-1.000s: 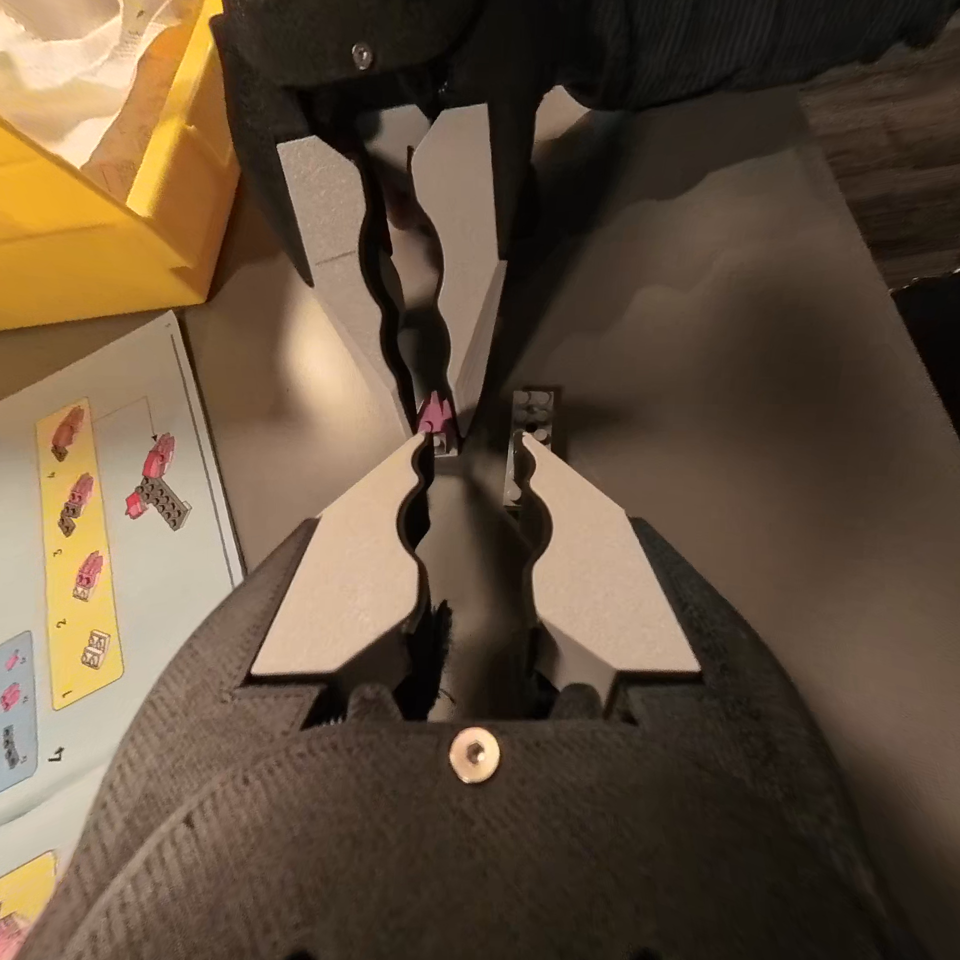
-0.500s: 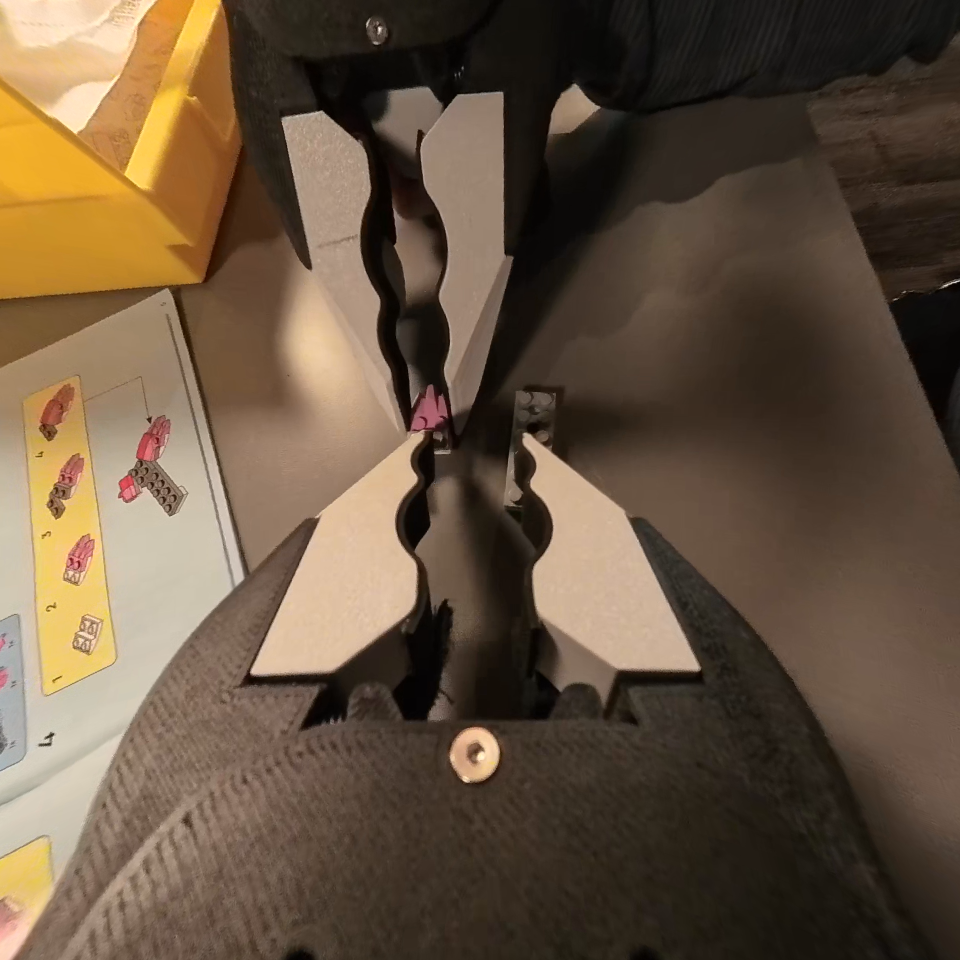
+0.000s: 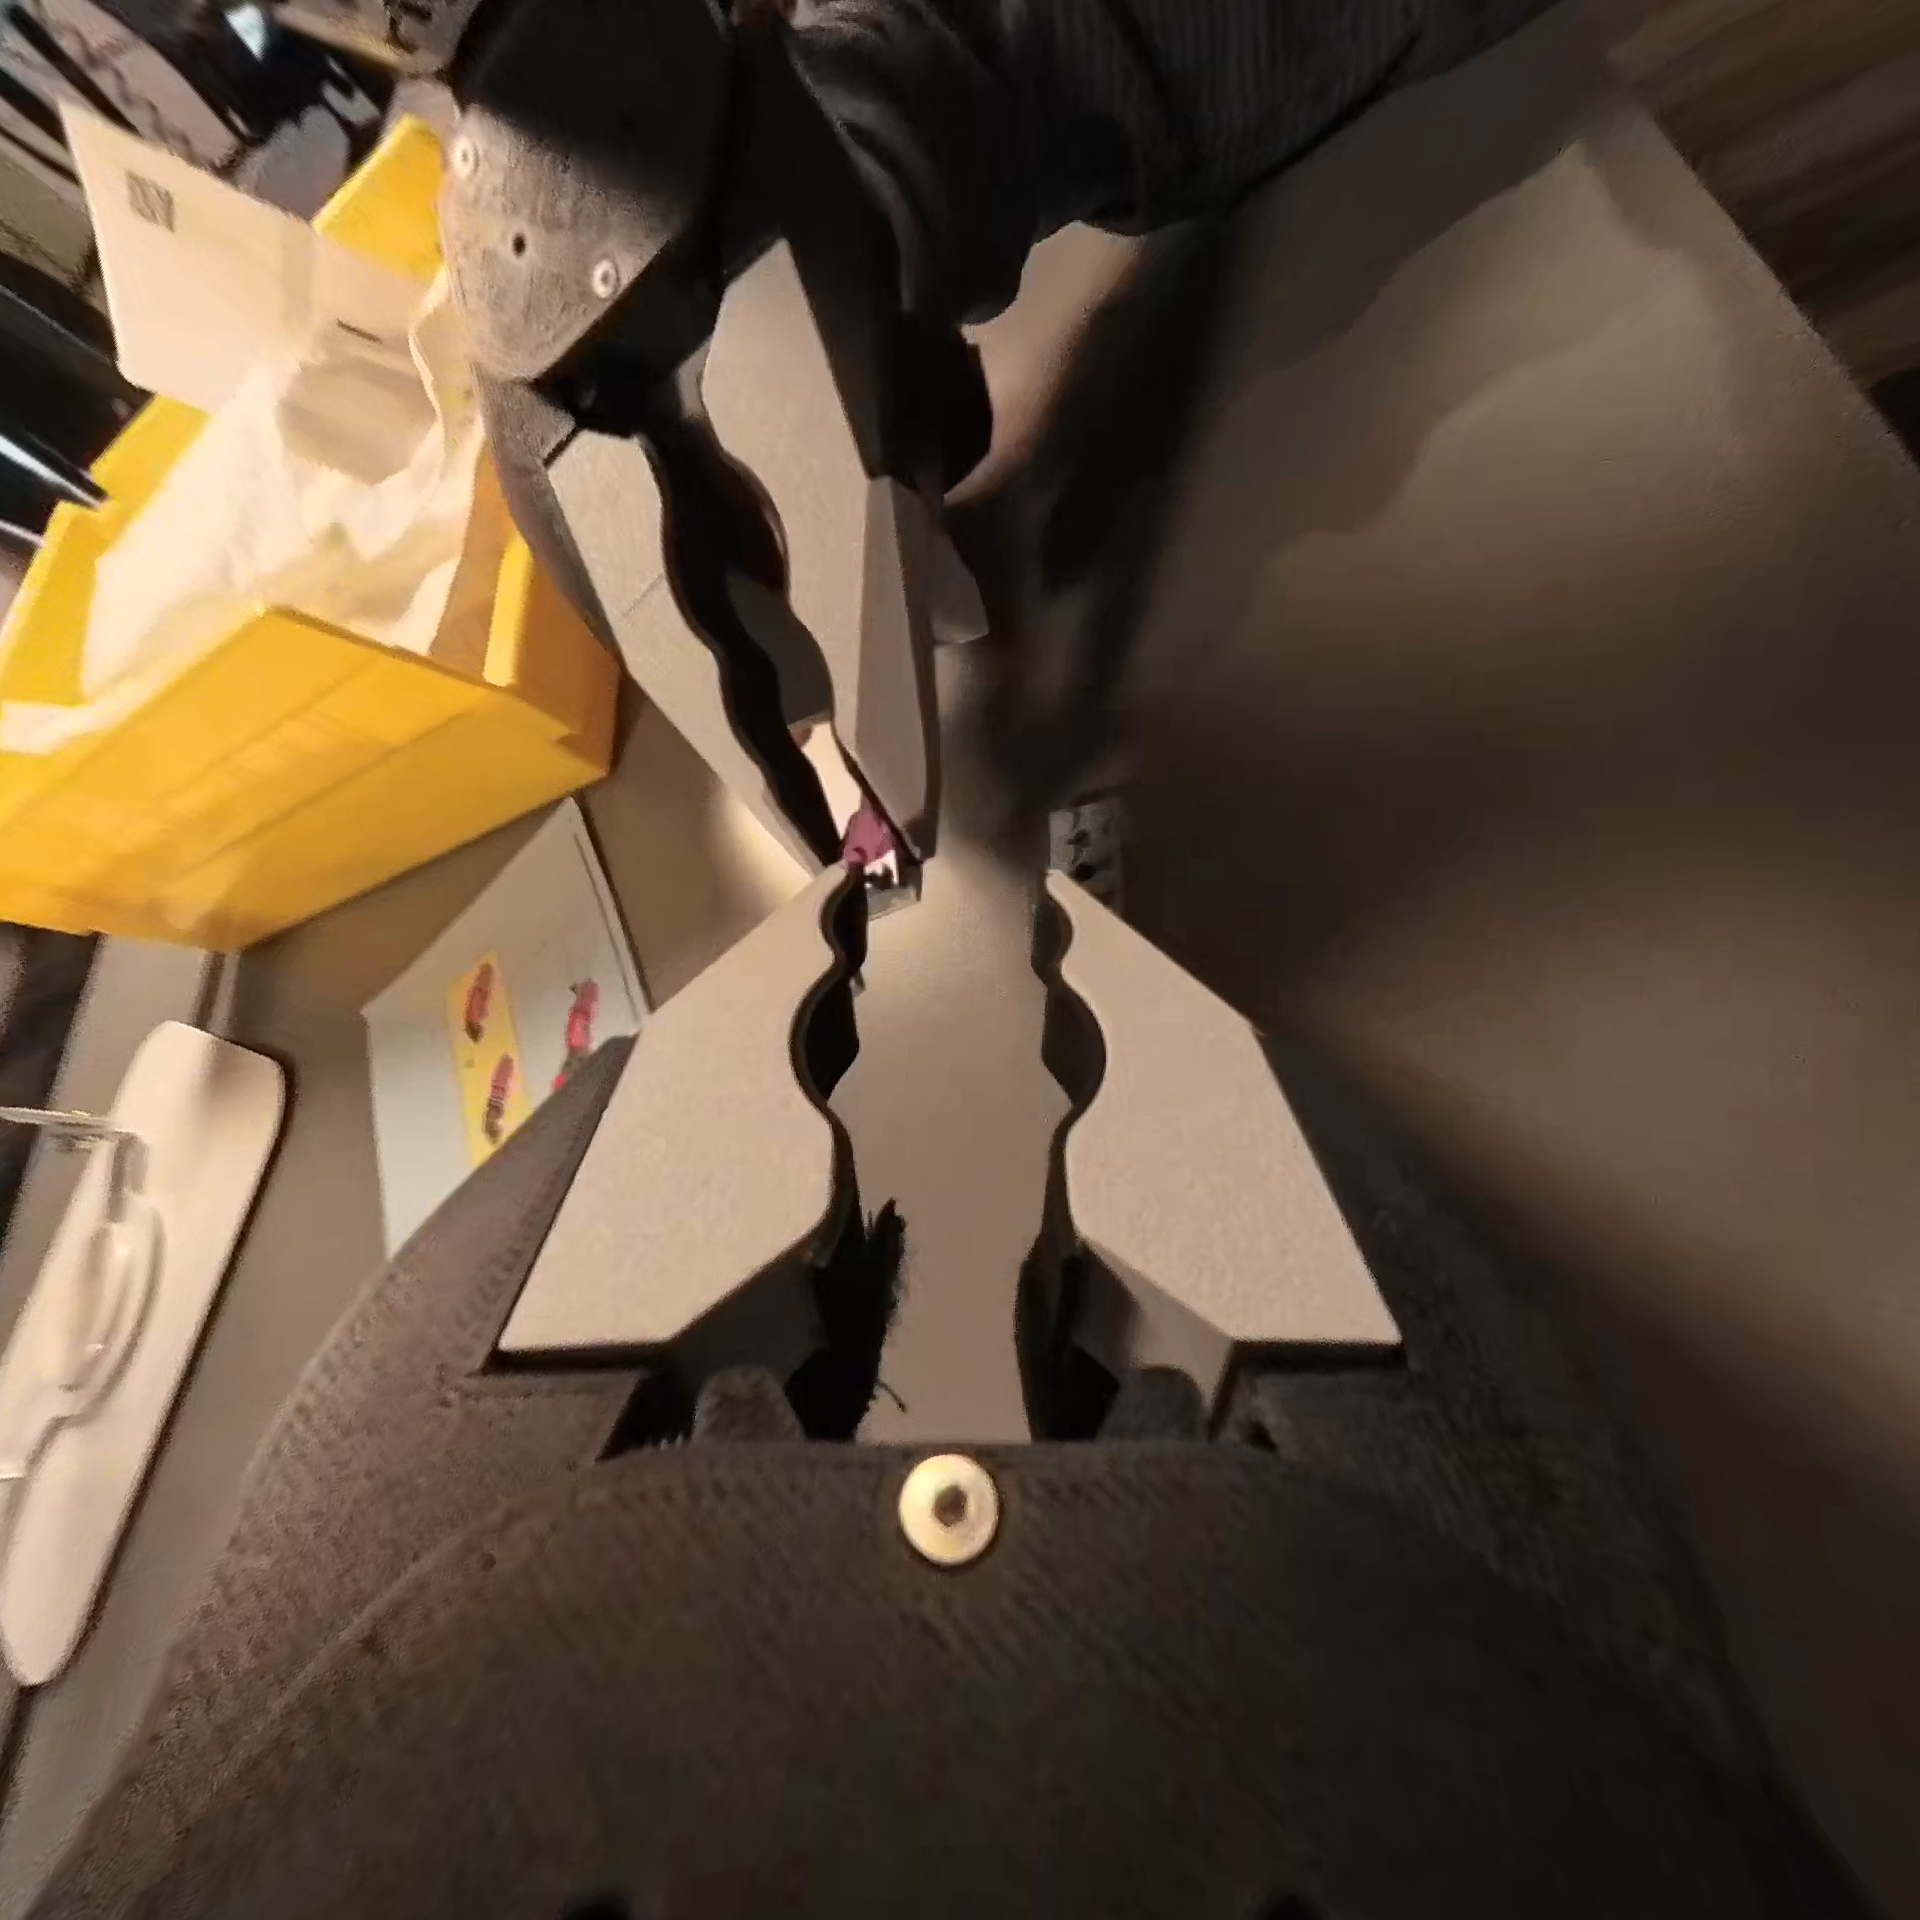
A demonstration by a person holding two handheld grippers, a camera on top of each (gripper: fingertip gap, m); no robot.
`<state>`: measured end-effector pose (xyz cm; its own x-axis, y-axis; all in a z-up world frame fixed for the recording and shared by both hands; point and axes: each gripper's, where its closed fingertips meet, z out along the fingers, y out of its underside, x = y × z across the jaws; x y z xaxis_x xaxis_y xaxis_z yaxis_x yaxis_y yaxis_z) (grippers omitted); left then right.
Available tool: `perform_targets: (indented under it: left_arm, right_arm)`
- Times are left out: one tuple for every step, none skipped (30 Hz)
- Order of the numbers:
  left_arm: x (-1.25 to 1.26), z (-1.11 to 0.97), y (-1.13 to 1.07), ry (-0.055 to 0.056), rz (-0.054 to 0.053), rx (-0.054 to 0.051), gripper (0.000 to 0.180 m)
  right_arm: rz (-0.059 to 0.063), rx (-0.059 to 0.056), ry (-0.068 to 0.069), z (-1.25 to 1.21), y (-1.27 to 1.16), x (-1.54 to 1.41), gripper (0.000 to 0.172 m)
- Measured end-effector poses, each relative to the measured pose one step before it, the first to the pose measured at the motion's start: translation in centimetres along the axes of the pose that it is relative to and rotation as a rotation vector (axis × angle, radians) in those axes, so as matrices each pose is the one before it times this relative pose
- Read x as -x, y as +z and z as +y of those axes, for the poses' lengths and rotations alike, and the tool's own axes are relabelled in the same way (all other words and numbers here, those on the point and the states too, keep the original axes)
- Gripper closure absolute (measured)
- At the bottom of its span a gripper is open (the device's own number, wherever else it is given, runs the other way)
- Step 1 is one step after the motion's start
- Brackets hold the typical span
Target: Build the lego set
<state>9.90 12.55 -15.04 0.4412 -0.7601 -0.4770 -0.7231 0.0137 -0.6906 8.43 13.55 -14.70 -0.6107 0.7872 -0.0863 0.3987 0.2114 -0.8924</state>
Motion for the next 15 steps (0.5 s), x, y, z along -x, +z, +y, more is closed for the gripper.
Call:
perform_targets:
  left_arm:
    - [0.033,-0.11,-0.053,0.0341,-0.017,0.0026,0.15]
    - [-0.002,-0.147,-0.026,0.0345,-0.0165,0.0012,0.149]
    - [-0.011,-0.091,0.011,0.0383,-0.0175,0.0054,0.149]
    - [-0.008,-0.05,0.006,0.0376,-0.017,0.0067,0.148]
    - [0.016,-0.045,-0.019,0.0356,-0.0167,0.0073,0.149]
    - [0.077,-0.066,-0.047,0.032,-0.0183,0.005,0.151]
    - [0.13,-0.115,-0.07,0.0266,-0.0203,0.0007,0.153]
    - [0.144,-0.169,-0.09,0.0204,-0.0176,-0.003,0.154]
    - [0.196,-0.182,-0.105,0.0168,-0.0188,-0.0053,0.156]
    - [0.155,-0.185,-0.108,0.0157,-0.0156,-0.0065,0.157]
    - [0.152,-0.204,-0.105,0.0121,-0.0145,-0.0068,0.158]
    - [0.16,-0.191,-0.094,0.0136,-0.0157,-0.0068,0.16]
    - [0.144,-0.158,-0.083,0.0177,-0.0164,-0.0049,0.161]
    - [0.134,-0.143,-0.064,0.02,-0.0173,-0.0046,0.163]
    - [0.136,-0.132,-0.064,0.021,-0.018,-0.0034,0.165]
  right_arm:
    - [-0.0111,-0.0133,0.008,-0.231,-0.08,0.147,0.158]
    - [-0.0119,-0.0109,0.0066,-0.194,-0.058,0.174,0.158]
    - [-0.0131,-0.0094,0.0062,-0.16,-0.053,0.196,0.158]
    - [-0.0126,-0.0056,0.0061,-0.101,-0.022,0.184,0.158]
    - [-0.0111,-0.0052,0.0059,-0.071,-0.012,0.145,0.158]
    - [-0.0116,-0.0064,0.0066,-0.086,-0.012,0.149,0.158]
    - [-0.0126,-0.0101,0.0069,-0.142,-0.033,0.166,0.158]
    - [-0.0151,-0.0118,0.0084,-0.175,-0.064,0.193,0.158]
    - [-0.015,-0.0141,0.0091,-0.201,-0.082,0.175,0.158]
    - [-0.0153,-0.0141,0.0103,-0.204,-0.09,0.184,0.158]
    - [-0.0157,-0.0121,0.0105,-0.18,-0.076,0.192,0.158]
    - [-0.0153,-0.0113,0.0094,-0.159,-0.049,0.192,0.158]
    - [-0.0143,-0.0104,0.0094,-0.15,-0.048,0.187,0.158]
    - [-0.0152,-0.0079,0.0096,-0.105,-0.012,0.188,0.158]
    - [-0.0146,-0.0073,0.0098,-0.089,-0.007,0.186,0.158]
